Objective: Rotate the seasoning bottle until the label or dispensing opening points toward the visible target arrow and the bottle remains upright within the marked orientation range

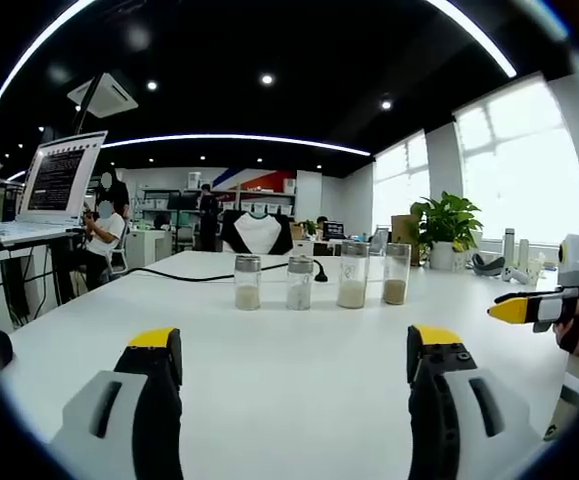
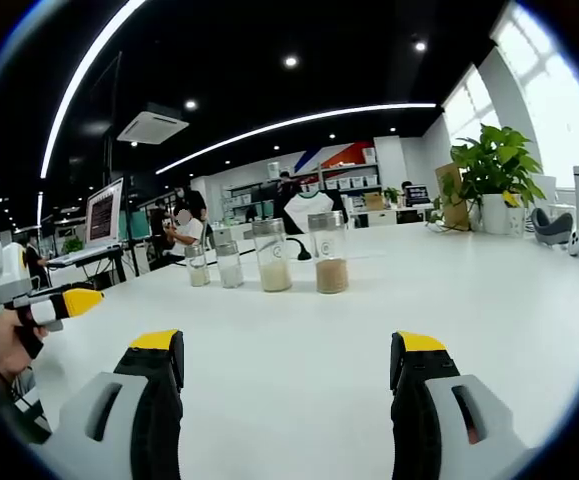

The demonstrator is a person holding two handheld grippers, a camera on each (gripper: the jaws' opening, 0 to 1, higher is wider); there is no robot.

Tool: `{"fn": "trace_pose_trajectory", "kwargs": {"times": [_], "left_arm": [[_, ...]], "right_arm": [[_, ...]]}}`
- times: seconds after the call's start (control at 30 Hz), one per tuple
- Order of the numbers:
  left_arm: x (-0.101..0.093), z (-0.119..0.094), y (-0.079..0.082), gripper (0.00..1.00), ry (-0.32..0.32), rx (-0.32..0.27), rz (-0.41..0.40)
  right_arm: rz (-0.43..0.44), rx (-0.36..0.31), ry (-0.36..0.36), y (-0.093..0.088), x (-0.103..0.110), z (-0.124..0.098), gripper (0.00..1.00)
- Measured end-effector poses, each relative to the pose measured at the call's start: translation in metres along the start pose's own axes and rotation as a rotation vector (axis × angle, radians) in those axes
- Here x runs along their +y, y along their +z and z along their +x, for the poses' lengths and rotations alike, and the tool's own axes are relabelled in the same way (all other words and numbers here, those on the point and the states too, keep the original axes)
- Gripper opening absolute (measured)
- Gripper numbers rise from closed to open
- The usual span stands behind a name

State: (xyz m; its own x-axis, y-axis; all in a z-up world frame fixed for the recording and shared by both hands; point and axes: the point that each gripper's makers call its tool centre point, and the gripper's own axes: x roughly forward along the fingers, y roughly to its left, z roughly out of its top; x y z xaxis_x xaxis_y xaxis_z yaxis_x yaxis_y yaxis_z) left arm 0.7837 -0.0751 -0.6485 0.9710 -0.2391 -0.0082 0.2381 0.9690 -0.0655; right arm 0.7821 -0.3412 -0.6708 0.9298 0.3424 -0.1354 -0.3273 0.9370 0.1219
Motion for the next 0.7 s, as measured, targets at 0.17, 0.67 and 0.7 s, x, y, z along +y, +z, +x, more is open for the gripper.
{"fn": "trace_pose_trajectory", "kwargs": {"times": [0.17, 0.67, 0.7], "left_arm": [[0.0038, -0.0020, 0.0032, 1.00, 0.015, -0.009, -0.007], [0.0056, -0.0023, 0.0023, 1.00, 0.026, -0.004, 0.003], [0.0056, -0.0023, 0.0021, 1.00, 0.026, -0.003, 0.001]], "right_arm": [[-0.001, 0.003, 0.003, -0.0006, 0.0009, -0.0001, 0.87], [-0.003, 0.005, 0.004, -0.0005, 0.0015, -0.0009, 0.88], [-0.002, 0.006, 0.005, -0.0006, 0.0017, -0.0009, 0.87]]}}
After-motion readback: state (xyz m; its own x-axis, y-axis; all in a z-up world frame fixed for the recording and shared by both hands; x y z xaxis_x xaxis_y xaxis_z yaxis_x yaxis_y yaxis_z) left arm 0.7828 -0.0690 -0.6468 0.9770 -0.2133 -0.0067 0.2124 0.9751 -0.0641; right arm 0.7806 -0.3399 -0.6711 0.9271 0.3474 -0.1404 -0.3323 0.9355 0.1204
